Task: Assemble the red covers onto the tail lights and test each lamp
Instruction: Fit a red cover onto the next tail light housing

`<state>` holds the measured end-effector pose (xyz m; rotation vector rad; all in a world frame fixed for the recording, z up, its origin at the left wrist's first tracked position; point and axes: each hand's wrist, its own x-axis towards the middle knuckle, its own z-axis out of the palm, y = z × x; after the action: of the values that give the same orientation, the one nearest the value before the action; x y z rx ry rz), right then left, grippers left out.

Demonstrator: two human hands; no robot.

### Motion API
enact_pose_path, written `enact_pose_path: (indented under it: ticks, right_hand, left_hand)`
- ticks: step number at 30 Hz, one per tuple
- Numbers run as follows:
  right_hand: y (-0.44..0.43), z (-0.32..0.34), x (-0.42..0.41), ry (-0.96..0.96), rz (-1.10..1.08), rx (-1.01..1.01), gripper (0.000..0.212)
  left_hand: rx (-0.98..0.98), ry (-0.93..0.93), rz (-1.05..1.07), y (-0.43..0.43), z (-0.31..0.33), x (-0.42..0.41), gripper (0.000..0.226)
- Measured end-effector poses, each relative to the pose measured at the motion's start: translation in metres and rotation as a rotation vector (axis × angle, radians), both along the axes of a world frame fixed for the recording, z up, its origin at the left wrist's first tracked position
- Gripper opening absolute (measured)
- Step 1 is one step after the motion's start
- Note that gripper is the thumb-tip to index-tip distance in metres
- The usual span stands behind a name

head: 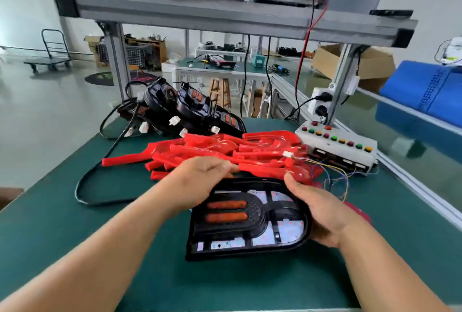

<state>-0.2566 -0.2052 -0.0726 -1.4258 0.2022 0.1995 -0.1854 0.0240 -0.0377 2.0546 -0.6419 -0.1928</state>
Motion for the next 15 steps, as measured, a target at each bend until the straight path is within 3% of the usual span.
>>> enact_pose_path:
  ticks: [3,7,12,15]
  right_hand:
    - [0.01,0.005,-0.01,-0.035,-0.088,-0.205,0.073]
    - [0.008,0.003,-0.02,-0.176,-0.272,-0.799,0.07]
    - [-0.048,0.003,-0.045,-0.24,-0.698,-1.012,0.048]
    - [-0.079,0.006,-0.059,-0.113,-0.632,-1.16,0.019]
  left_hand:
    - [0.205,-0.159,0.028,-0.002,-0.012,-0.006,0.026]
    - [0.141,-0.25,0.169,-0.005,-0.024,-0.009,0.023]
    - [-0.007,-0.399,0.267,-0.019,-0.034,-0.013,0.023]
    - [-0.122,-0.291,0.284,-0.019,-0.035,-0.009,0.023]
